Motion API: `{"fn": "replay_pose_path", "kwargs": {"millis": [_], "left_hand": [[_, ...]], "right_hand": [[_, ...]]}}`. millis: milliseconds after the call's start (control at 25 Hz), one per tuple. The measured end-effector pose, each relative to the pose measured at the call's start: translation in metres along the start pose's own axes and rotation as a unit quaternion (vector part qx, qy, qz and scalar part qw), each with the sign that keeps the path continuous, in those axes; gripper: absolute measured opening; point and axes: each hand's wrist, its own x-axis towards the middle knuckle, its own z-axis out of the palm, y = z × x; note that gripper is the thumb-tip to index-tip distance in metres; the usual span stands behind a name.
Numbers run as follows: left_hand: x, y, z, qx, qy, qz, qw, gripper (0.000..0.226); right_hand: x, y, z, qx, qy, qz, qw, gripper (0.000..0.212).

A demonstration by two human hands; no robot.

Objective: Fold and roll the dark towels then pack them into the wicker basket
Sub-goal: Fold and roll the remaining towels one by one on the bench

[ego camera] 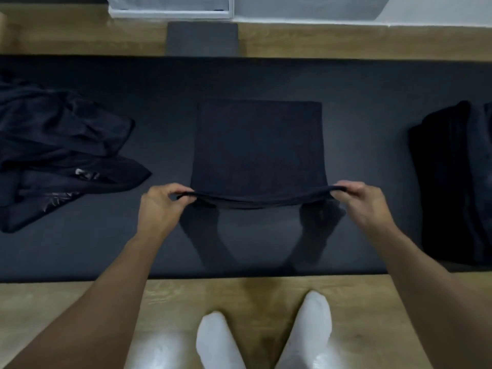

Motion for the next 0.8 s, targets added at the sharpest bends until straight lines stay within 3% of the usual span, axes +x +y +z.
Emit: {"fn": "replay_pose_path", "kwargs": {"millis": [120,200,280,480,640,800], "left_hand": [[0.047,0.006,0.024,-0.138,0.054,0.025,0.989,0.005],[0.089,0.025,0.033,-0.155,0.092,0.059,0.982,0.005],[0.13,0.046,0.04,-0.123,0.127,0.075,0.981,0.012],[0.213,0.067,0.069,-0.026,0.171,0.064,0.983,0.022],[0.231,0.068,0.082,0.129,0.215,0.061,0.966,0.031],[0.234,0.075,0.08,0.205,0.247,0.116,0.94,0.036]], "right_hand": [[0.037,0.001,0.013,0.09,0.037,-0.02,0.995,0.01],[0.08,-0.014,0.018,0.119,0.061,-0.057,0.989,0.006],[0.127,-0.028,0.023,0.116,0.096,-0.08,0.985,0.011],[0.225,-0.027,0.058,0.086,0.146,-0.047,0.984,0.014],[0.233,-0.022,0.08,-0.017,0.259,-0.059,0.964,0.017],[0.235,-0.03,0.078,-0.102,0.273,-0.081,0.953,0.021]]}}
